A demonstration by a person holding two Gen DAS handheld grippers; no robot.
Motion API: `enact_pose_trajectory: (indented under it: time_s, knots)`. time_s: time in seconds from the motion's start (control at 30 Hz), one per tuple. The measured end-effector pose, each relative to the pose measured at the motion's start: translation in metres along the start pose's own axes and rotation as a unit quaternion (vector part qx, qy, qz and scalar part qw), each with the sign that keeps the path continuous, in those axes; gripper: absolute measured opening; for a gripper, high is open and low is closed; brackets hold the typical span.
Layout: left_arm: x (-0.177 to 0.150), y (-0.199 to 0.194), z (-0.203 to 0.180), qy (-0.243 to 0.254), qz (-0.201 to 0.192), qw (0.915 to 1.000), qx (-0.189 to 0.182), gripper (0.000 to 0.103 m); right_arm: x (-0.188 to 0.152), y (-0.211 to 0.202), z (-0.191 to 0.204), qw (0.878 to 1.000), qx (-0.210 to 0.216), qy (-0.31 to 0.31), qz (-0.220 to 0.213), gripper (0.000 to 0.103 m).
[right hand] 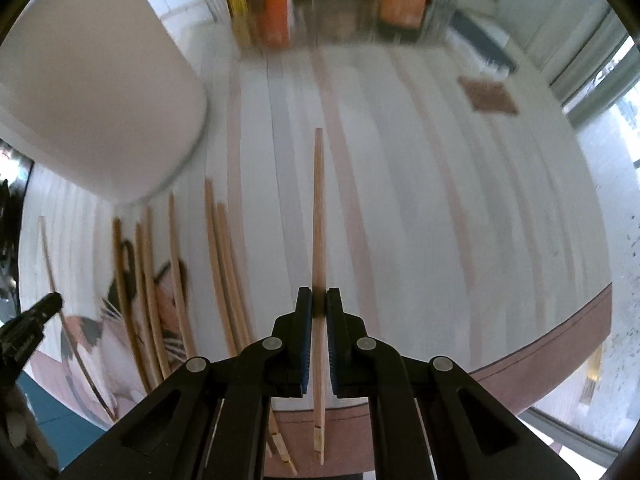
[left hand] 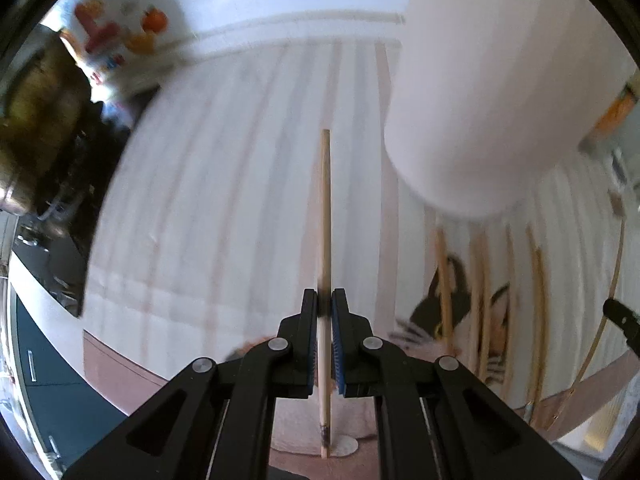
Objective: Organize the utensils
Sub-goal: 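Lift both held chopsticks and carry them above the pink holder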
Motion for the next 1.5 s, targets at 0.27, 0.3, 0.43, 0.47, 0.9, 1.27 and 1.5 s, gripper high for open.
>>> enact_pose_trajectory:
  time_s: [0.27,0.3,0.43,0.47,0.9,1.27,1.5]
  knots:
    - [0.028,-0.06,0.015,-0.036,-0.081,0.9958,-0.024,0.005,0.012,-0.051,-0.002,0.997,0.013,0.014,-0.078,0.007]
    - [0.032,-0.064,0.015,-0.042,-0.086,0.9951,-0.028,0.005,0.016,-0.06,-0.003,0.996,0.017,0.016,-0.09,0.007]
    - [0.052,-0.1,0.024,-0.076,-0.114,0.9885,-0.064,0.005,0.038,-0.09,-0.01,0.989,0.04,0.036,-0.137,0.007]
    - [0.056,-0.11,0.025,-0.082,-0.121,0.9867,-0.072,0.005,0.042,-0.098,-0.01,0.987,0.046,0.042,-0.147,0.007]
    - [0.15,-0.238,0.007,-0.107,-0.222,0.9476,-0.204,0.005,0.143,-0.208,-0.008,0.935,0.138,0.129,-0.3,0.007]
    - [0.237,-0.213,-0.047,-0.065,-0.262,0.9422,-0.198,0.005,0.204,-0.213,0.021,0.912,0.114,0.141,-0.368,0.007]
    - [0.242,-0.152,-0.052,-0.071,-0.233,0.9551,-0.169,0.005,0.21,-0.179,0.034,0.916,0.103,0.138,-0.363,0.007]
Point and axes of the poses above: each gripper's, at about its wrist camera, not at the fingertips, and y roughly the way its jaws point, z to its left, x to its top, the point moved 2 cm from there along y, roughly the way its jaws point, and after that the axes turned 6 degrees about -y, right-handed, at the moved point
